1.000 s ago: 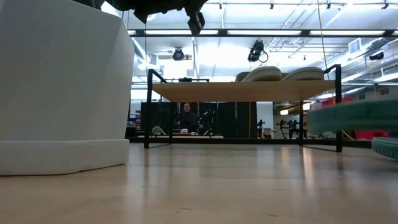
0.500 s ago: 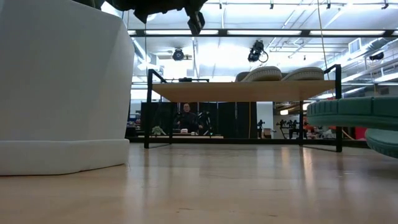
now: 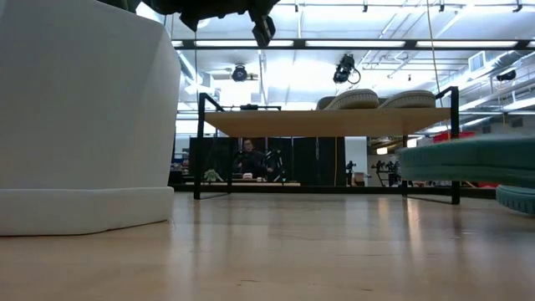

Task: Pick and place slides into the shelf
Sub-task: Put the left green slide on the shelf

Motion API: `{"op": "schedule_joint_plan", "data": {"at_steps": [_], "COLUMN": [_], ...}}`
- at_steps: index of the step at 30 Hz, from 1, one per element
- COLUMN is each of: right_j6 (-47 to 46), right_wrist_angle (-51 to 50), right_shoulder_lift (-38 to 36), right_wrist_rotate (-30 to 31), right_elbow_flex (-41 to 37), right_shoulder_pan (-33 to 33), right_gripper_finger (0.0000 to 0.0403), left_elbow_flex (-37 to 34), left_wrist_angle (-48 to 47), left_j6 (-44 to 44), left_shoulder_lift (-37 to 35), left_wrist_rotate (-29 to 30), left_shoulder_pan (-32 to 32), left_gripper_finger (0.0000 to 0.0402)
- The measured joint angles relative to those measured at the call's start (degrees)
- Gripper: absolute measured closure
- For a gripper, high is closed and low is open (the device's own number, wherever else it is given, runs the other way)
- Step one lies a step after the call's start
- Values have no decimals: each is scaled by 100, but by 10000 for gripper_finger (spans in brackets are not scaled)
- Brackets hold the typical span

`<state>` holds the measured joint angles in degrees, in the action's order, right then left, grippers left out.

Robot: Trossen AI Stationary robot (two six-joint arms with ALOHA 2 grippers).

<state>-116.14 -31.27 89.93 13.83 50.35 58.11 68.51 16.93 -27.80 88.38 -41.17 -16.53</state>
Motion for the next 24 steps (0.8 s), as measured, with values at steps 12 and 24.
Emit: {"op": "schedule_joint_plan", "data": {"at_steps": [12,24], "right_j6": [651,1380], "right_wrist_angle": [-252,-400], "right_shoulder_lift": [-1607,-2607], "right_wrist_rotate": [885,2152], "right_elbow_flex": [4,9], "right_shoulder_pan": [-5,-163], "right_gripper_finger": [352,357], "left_elbow_flex": [0,1], "left_wrist_angle": [39,66], "left_j6": [4,63], "left_shoulder_lift": [0,0], "left_wrist_rotate": [2,2], "left_shoulder_pan": [0,0], "left_gripper_finger": [326,329]}}
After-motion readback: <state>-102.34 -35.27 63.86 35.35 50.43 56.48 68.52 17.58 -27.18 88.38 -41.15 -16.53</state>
